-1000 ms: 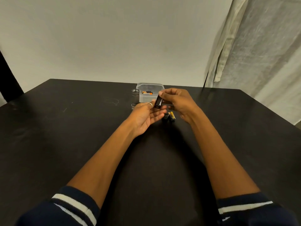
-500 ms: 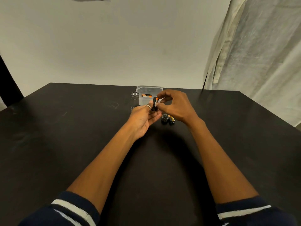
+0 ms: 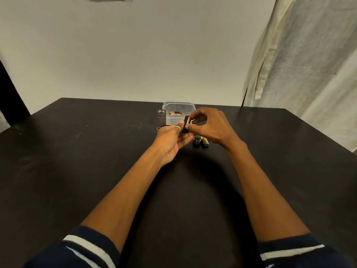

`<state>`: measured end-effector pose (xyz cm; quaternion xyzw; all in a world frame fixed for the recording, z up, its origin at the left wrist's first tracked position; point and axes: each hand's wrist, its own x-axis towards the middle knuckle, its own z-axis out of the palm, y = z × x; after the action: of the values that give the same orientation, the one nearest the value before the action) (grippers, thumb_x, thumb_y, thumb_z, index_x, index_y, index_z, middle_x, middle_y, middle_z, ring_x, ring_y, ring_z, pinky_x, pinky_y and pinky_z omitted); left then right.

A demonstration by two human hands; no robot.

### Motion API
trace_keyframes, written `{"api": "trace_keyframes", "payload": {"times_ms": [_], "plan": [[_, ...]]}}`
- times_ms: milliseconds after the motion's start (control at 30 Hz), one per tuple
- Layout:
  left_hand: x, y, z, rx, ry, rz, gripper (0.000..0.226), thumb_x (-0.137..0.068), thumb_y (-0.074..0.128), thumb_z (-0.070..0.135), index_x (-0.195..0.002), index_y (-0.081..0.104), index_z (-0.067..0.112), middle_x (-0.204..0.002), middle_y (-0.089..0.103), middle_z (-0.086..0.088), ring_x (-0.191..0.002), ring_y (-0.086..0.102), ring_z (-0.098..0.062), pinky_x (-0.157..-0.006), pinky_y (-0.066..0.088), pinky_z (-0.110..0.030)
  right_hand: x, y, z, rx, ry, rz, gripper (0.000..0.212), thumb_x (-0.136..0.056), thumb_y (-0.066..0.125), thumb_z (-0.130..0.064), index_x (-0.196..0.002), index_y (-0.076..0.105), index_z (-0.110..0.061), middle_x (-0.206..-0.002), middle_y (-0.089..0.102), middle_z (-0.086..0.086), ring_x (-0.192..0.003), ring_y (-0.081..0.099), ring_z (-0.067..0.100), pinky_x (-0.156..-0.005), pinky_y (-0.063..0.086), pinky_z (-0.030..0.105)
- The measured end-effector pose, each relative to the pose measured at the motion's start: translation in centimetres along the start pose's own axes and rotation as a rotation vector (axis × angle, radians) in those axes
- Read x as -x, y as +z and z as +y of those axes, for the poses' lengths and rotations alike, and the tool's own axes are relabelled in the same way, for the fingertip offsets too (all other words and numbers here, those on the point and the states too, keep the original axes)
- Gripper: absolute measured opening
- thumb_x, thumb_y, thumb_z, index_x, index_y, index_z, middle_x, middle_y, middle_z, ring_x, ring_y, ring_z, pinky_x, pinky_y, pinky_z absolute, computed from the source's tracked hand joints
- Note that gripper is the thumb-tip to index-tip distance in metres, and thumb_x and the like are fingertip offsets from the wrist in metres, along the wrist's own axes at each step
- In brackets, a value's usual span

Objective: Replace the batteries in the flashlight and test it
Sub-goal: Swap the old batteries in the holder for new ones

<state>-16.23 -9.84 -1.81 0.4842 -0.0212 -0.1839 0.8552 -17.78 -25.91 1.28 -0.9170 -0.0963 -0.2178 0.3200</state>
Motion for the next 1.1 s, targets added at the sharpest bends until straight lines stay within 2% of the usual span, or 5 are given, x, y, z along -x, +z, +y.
{"api": "trace_keyframes", "payload": {"times_ms": [200, 500, 733, 933, 1100], "plan": [[0.0, -0.1, -0.1, -0.014, 0.0, -0.012, 0.025, -0.104, 0.054, 0.015, -0.119, 0.065, 0.0, -0.087, 0.076, -0.013, -0.076, 0.076, -0.017, -0.064, 0.061, -0.029, 0.0, 0.2, -0.2, -0.071, 0.075, -0.098, 0.055, -0.067, 0.094, -0.035, -0.11, 0.063, -0.02, -0.102, 0.071, -0.011, -0.094, 0.068, 0.002, -0.075, 0.051, 0.01], [-0.3, 0.1, -0.3, -0.018, 0.025, 0.023, 0.022, -0.104, 0.053, 0.014, -0.113, 0.065, -0.003, -0.082, 0.073, -0.014, -0.077, 0.076, -0.02, -0.068, 0.062, -0.031, 0.0, 0.7, -0.4, -0.057, 0.043, -0.025, 0.058, -0.065, 0.094, -0.03, -0.108, 0.056, -0.022, -0.11, 0.065, -0.007, -0.098, 0.063, 0.005, -0.074, 0.046, 0.012], [-0.1, 0.2, -0.3, -0.003, 0.055, 0.006, 0.021, -0.105, 0.051, 0.013, -0.106, 0.067, -0.001, -0.085, 0.078, -0.015, -0.08, 0.077, -0.021, -0.069, 0.062, -0.026, 0.2, 0.2, -1.0, -0.361, 0.141, -0.013, 0.034, -0.079, 0.086, -0.007, -0.103, 0.062, -0.012, -0.087, 0.073, -0.001, -0.078, 0.074, 0.012, -0.073, 0.062, 0.027], [-0.1, 0.2, -0.4, -0.031, 0.042, -0.002, 0.022, -0.106, 0.049, 0.016, -0.112, 0.065, 0.001, -0.09, 0.079, -0.016, -0.089, 0.077, -0.025, -0.076, 0.064, -0.03, 0.2, -1.3, -1.2, -0.616, 0.33, 0.069, 0.028, -0.087, 0.076, 0.0, -0.11, 0.061, -0.005, -0.099, 0.072, 0.013, -0.081, 0.075, 0.019, -0.07, 0.064, 0.031], [0.1, 0.4, -0.4, -0.03, 0.038, 0.001, 0.023, -0.107, 0.048, 0.016, -0.105, 0.065, 0.001, -0.088, 0.078, -0.016, -0.084, 0.078, -0.023, -0.068, 0.063, -0.027, 0.5, -2.6, 0.9, -0.395, 0.517, 0.049, 0.016, -0.085, 0.072, 0.001, -0.098, 0.068, -0.008, -0.099, 0.075, 0.016, -0.079, 0.074, 0.021, -0.064, 0.061, 0.026]]}}
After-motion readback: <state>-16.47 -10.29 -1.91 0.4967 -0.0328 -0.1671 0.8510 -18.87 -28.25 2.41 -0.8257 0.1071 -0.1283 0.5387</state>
